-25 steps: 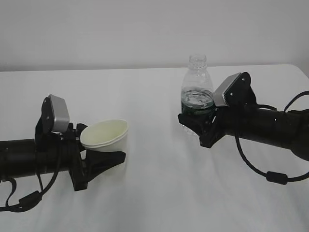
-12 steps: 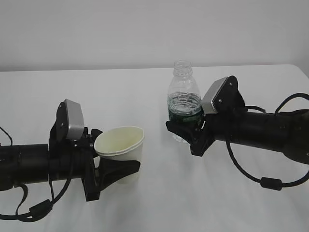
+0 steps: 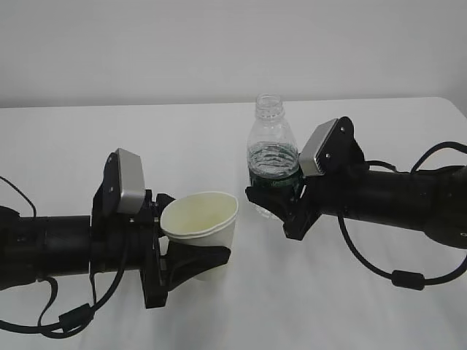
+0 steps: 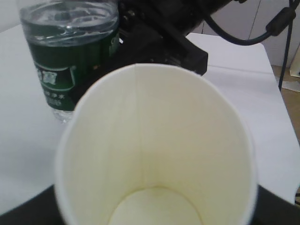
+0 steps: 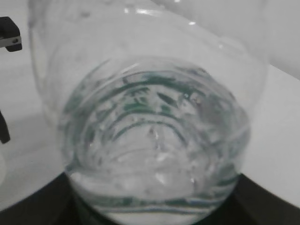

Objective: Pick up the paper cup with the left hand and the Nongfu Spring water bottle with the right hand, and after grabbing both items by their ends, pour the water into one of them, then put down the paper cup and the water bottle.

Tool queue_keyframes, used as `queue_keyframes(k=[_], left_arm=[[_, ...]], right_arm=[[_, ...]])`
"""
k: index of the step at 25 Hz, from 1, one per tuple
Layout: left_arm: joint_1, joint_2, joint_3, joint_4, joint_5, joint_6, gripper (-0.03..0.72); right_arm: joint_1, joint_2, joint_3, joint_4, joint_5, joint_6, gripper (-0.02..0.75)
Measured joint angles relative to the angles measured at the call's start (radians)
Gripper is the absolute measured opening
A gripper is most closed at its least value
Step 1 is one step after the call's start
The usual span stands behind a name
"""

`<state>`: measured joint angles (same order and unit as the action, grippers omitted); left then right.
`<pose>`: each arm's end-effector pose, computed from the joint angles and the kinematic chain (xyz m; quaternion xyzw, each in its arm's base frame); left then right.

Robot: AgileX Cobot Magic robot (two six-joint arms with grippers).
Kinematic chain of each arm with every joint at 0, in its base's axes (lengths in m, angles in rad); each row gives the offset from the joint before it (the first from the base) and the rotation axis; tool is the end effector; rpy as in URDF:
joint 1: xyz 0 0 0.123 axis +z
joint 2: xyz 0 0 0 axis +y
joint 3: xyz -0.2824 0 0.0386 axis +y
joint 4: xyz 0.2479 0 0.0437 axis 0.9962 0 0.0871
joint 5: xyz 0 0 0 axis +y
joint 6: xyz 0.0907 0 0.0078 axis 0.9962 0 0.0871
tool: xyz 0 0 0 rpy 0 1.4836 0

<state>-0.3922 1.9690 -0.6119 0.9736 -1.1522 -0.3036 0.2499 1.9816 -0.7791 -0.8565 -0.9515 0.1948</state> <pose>0.2473 -0.1767 0.1137 0.4549 0.6411 -0.3818 0.4861 0.3205 0.1395 0.1247 -0.4215 0.6824 0.2292 0.5515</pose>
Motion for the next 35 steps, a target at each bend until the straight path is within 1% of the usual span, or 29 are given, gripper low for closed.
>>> queue_keyframes(k=[10, 27, 35], left_arm=[[-0.067, 0.0, 0.0, -0.012, 0.0, 0.002, 0.452], [-0.069, 0.0, -0.004, -0.023, 0.0, 0.002, 0.452], [-0.088, 0.0, -0.004, -0.023, 0.0, 0.002, 0.452]], right_arm=[[0.008, 0.0, 0.0, -0.005, 0.002, -0.004, 0.455], [0.01, -0.021, -0.002, -0.015, 0.002, -0.051, 0.455], [0.01, -0.023, -0.002, -0.015, 0.002, -0.108, 0.455]])
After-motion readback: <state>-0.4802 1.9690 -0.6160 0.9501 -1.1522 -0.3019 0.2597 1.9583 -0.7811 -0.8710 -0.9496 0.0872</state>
